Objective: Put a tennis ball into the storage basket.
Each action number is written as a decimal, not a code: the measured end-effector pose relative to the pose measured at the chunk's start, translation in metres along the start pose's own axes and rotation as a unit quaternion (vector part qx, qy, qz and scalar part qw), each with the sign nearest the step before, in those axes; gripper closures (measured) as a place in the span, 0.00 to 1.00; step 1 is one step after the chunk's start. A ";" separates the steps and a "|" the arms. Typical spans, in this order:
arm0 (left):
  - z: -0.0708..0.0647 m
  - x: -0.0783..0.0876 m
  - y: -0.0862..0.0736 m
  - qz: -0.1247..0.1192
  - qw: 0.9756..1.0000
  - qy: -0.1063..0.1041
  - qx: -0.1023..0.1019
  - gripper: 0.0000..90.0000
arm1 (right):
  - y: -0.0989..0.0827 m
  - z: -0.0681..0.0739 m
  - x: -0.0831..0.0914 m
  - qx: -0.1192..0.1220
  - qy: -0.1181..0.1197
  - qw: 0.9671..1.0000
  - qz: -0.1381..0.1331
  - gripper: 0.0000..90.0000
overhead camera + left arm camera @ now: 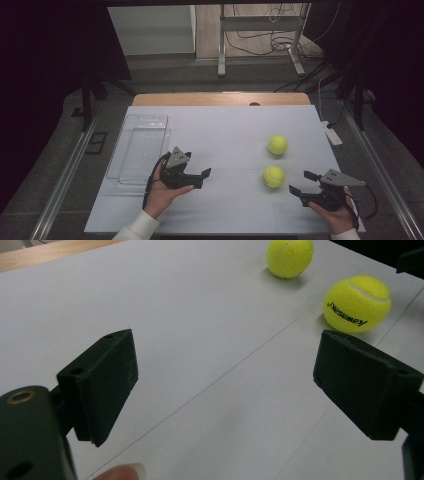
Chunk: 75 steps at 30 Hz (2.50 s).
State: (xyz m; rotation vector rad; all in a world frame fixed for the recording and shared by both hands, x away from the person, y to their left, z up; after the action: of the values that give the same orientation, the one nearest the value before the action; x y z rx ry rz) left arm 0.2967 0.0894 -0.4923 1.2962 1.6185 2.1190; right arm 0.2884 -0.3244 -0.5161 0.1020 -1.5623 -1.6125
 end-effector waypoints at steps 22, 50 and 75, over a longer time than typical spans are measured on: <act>-0.008 -0.014 0.011 0.004 1.000 -0.019 -0.017 0.13 | 0.001 -0.002 0.001 -0.001 -0.009 1.000 0.000 0.21; -0.020 -0.035 0.020 0.016 0.998 -0.054 -0.027 0.13 | 0.002 -0.001 -0.011 0.009 0.002 1.000 0.016 0.20; -0.037 -0.058 0.035 0.020 0.995 -0.093 -0.036 0.13 | 0.001 0.003 -0.013 0.012 0.005 1.000 0.026 0.15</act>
State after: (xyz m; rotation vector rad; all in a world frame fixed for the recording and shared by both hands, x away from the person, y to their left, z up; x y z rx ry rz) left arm 0.3179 0.0152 -0.4944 1.4642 1.4396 1.9912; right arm 0.2956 -0.3140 -0.5217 0.0803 -1.5642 -1.5509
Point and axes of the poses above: each handheld gripper's, and its own axes: x roughly backward along the jaws, y roughly out of its top, z roughly to its left, the point moved 3 cm from there along -x, roughly forward along the jaws, and after that the axes turned 10 degrees about -x, right-handed, at the moved point
